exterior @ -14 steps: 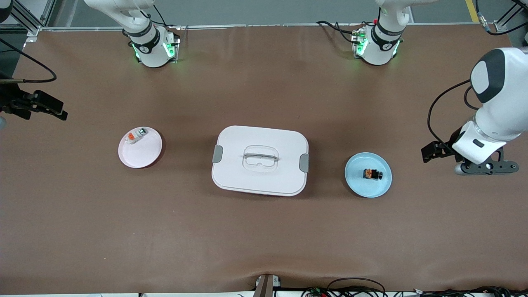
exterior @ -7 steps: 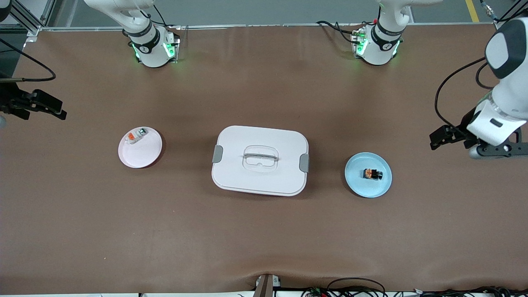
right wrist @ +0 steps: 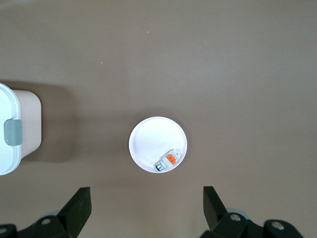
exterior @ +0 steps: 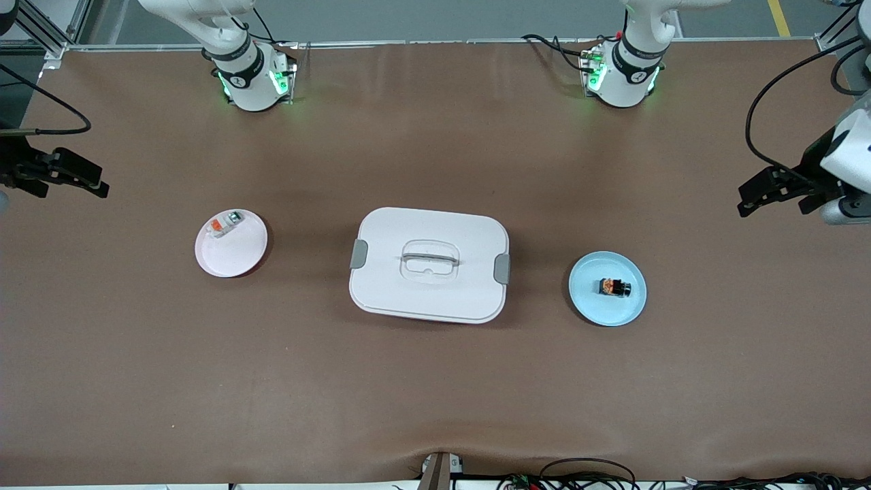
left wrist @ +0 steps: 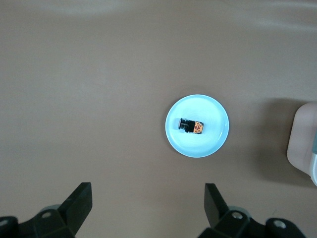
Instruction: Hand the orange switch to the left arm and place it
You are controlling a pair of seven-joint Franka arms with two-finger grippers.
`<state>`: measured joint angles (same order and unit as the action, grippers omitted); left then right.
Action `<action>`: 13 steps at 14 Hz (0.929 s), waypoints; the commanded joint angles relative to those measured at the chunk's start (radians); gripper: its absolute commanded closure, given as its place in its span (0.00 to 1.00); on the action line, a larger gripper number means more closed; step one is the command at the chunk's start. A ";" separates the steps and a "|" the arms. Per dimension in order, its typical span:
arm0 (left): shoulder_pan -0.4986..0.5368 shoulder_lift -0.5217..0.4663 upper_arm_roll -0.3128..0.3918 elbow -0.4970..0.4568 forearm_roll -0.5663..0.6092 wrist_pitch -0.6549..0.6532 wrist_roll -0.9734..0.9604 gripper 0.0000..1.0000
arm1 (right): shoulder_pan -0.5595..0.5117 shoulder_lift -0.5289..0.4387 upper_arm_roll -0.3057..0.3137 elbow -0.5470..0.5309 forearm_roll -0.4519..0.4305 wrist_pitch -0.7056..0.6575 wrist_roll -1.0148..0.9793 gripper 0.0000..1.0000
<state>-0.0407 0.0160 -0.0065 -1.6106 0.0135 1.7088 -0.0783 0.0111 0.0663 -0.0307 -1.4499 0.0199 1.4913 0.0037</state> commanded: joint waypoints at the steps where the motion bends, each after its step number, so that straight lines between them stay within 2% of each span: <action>1: -0.012 0.004 0.004 0.028 -0.015 -0.046 -0.011 0.00 | -0.011 -0.023 0.006 -0.020 -0.005 0.009 -0.008 0.00; 6: -0.010 0.004 0.007 0.073 -0.014 -0.089 -0.009 0.00 | -0.011 -0.023 0.006 -0.020 -0.005 0.007 -0.008 0.00; 11: -0.010 0.010 0.014 0.077 -0.015 -0.110 -0.011 0.00 | -0.013 -0.023 0.006 -0.020 0.009 0.010 -0.007 0.00; 13: -0.007 0.010 0.014 0.077 -0.029 -0.162 0.000 0.00 | -0.011 -0.023 0.006 -0.020 0.009 0.010 -0.007 0.00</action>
<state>-0.0470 0.0180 0.0010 -1.5572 0.0110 1.6001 -0.0841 0.0111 0.0659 -0.0308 -1.4499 0.0209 1.4923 0.0037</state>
